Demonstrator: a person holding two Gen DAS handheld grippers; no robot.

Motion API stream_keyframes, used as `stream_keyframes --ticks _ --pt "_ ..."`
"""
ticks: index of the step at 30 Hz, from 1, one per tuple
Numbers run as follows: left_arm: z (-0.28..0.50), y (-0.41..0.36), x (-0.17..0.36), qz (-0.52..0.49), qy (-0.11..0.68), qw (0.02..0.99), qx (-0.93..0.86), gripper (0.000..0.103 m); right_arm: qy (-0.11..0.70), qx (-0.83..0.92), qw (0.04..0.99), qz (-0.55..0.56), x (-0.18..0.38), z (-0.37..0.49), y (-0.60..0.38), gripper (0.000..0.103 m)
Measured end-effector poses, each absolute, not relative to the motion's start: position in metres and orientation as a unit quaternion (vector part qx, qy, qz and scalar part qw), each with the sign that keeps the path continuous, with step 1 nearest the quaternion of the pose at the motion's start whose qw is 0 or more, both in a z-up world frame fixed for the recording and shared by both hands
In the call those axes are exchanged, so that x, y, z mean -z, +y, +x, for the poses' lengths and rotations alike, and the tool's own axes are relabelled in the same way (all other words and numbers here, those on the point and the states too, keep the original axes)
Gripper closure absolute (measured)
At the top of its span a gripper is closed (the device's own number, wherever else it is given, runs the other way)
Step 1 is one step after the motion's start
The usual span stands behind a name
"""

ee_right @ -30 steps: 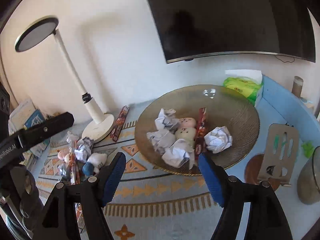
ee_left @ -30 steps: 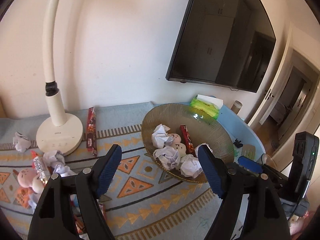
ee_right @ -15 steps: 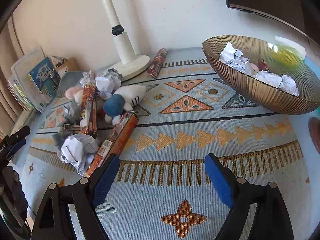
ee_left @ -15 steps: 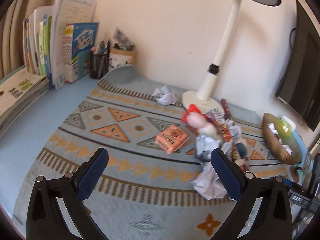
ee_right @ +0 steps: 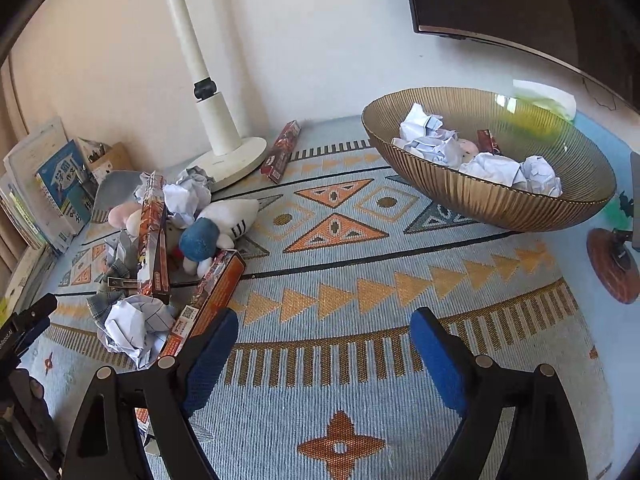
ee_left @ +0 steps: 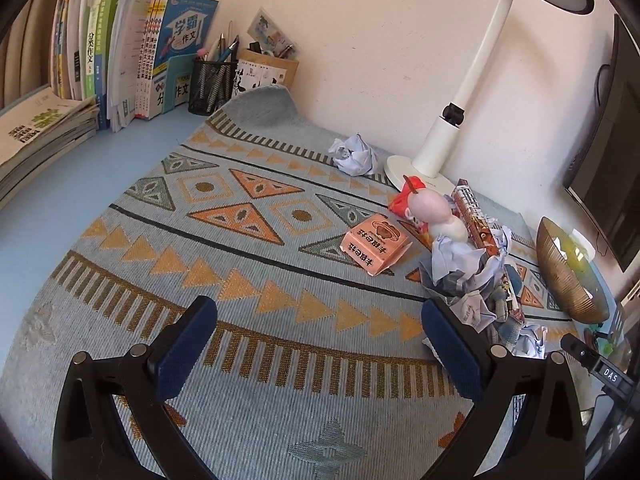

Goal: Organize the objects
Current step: 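Move both tools back toward the pile of paper and snack boxes, then grasp a crumpled grid paper with the left tool while the right tool grasps an orange snack box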

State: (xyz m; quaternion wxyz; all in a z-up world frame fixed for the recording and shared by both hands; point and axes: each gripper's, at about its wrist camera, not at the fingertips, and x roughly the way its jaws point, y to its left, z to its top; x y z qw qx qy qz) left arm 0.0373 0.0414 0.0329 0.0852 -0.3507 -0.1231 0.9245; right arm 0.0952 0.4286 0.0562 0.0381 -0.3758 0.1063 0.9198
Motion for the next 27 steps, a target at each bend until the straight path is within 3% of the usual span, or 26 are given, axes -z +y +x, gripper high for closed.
stream_keyframes --ticks 11,15,21,25,27 --pt "0.048 0.052 -0.04 -0.323 -0.087 0.081 -0.939 0.001 0.106 -0.909 0.041 -0.4 -0.05 0.09 0.428 0.016" --pt "0.048 0.056 -0.043 -0.33 -0.079 0.115 -0.934 0.001 0.055 -0.931 0.117 -0.342 -0.07 0.119 0.407 0.016" --pt "0.03 0.116 -0.045 -0.394 0.038 0.207 -0.895 0.001 0.061 -0.904 -0.023 -0.423 -0.056 0.126 0.334 0.015" --pt "0.016 0.145 -0.032 -0.415 0.104 0.223 -0.876 0.018 0.008 -0.891 0.005 -0.454 -0.043 0.114 0.303 0.015" --pt "0.012 0.147 -0.026 -0.431 0.096 0.254 -0.86 0.018 0.009 -0.885 0.013 -0.465 -0.036 0.102 0.305 0.015"
